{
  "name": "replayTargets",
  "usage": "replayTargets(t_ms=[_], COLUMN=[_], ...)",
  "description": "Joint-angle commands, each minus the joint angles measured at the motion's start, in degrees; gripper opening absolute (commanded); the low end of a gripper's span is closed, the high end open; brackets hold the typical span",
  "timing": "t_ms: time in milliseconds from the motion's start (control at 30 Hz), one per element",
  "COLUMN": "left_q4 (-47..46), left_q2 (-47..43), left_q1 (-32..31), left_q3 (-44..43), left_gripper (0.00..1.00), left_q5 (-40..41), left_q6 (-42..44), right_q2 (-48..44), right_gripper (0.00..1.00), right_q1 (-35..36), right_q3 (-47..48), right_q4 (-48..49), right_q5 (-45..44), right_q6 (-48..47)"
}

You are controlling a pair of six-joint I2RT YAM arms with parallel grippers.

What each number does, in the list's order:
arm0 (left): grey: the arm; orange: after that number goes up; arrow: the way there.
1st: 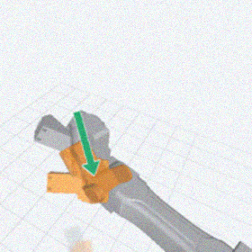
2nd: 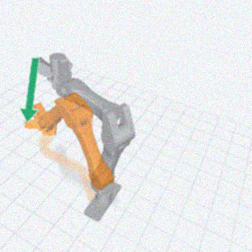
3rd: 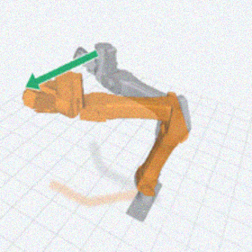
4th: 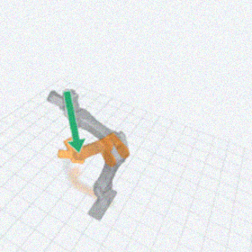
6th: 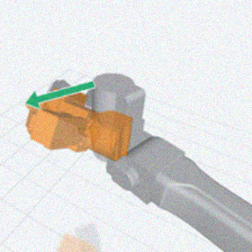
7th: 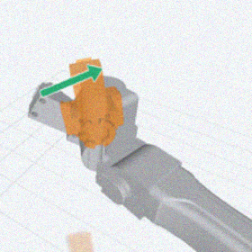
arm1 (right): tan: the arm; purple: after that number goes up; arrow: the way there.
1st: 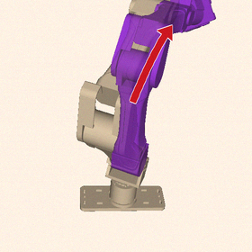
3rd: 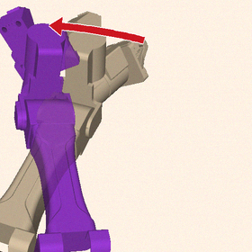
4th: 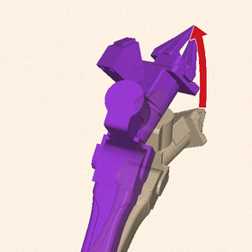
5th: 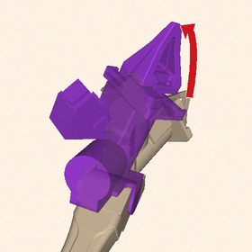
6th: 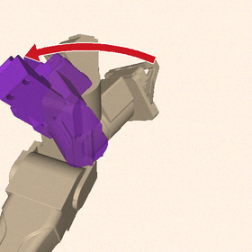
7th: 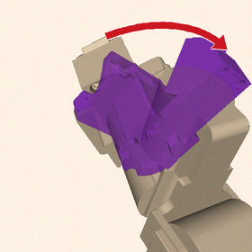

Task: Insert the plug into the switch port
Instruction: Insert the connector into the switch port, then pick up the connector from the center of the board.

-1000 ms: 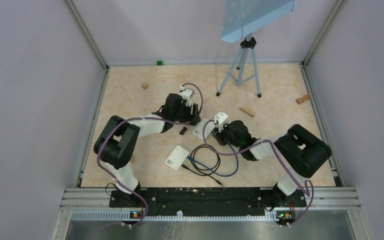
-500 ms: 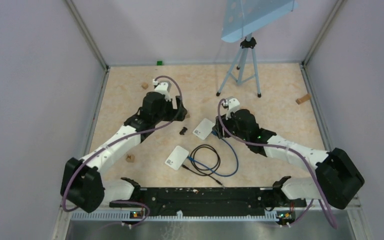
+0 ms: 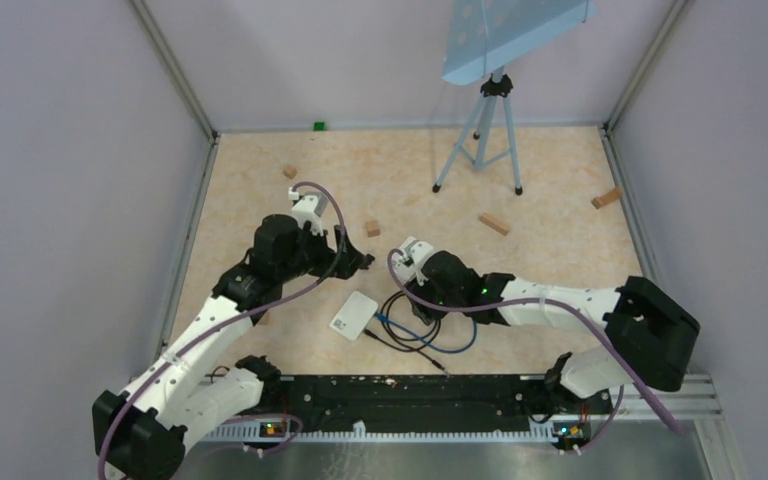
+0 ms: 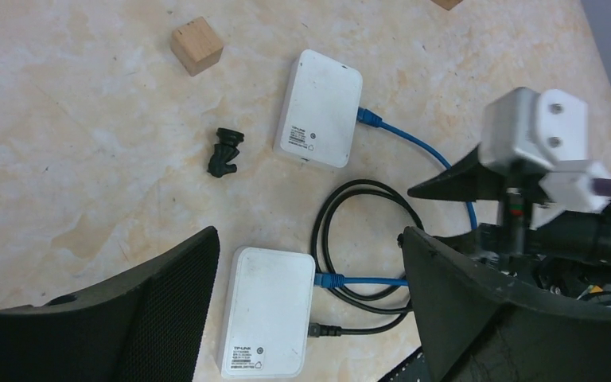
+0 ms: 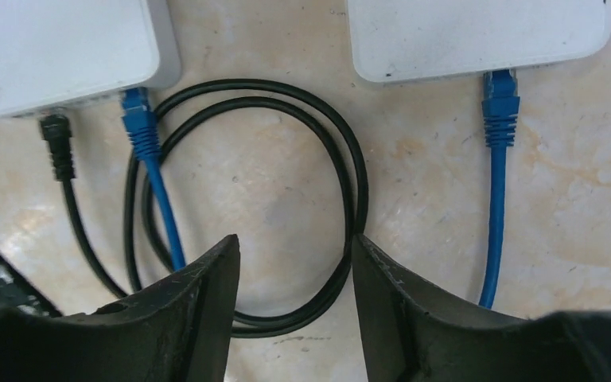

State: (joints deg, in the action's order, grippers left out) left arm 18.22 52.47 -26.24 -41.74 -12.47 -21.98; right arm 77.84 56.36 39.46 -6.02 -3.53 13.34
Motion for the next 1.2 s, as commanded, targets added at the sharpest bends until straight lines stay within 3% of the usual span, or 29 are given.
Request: replayTargets(t_ms=[0,200,500,867,1167], left_q4=[2.8,3.5,2.4,-6.6,-20.9], left_q2=[-2.4,-4.6,-3.6,1.6,8.7], left_q1=[0.0,0.1,0.1,0.1,-1.0], left_q3=[-1.5,-1.1,-0.4,1.0,3.3], left_gripper=[0.89,0.88,0.89,0.9,0.89], left_q5=[-2.0,-3.1,-5.0,-9.3,-23.1], left_q6=[2.3,3.3,4.1,3.1,0.6], right_q2=[6.5,15.3,16.3,-11.5,-21.4], right_gripper=[0.54,0.5,0.0,0.0,0.0], right_q1=[0.1,-0.9,-2.0,-1.3,-1.2], right_q3=[6.7,10.4,7.7,-2.5,-8.2], right_q4=[-3.0,-2.3,-1.8,1.2,0.2], right_q5=[-3.2,-2.8,-9.7,-27.1,-33.6], right_q6=[-12.8,-17.3,-10.2,2.0,14.2])
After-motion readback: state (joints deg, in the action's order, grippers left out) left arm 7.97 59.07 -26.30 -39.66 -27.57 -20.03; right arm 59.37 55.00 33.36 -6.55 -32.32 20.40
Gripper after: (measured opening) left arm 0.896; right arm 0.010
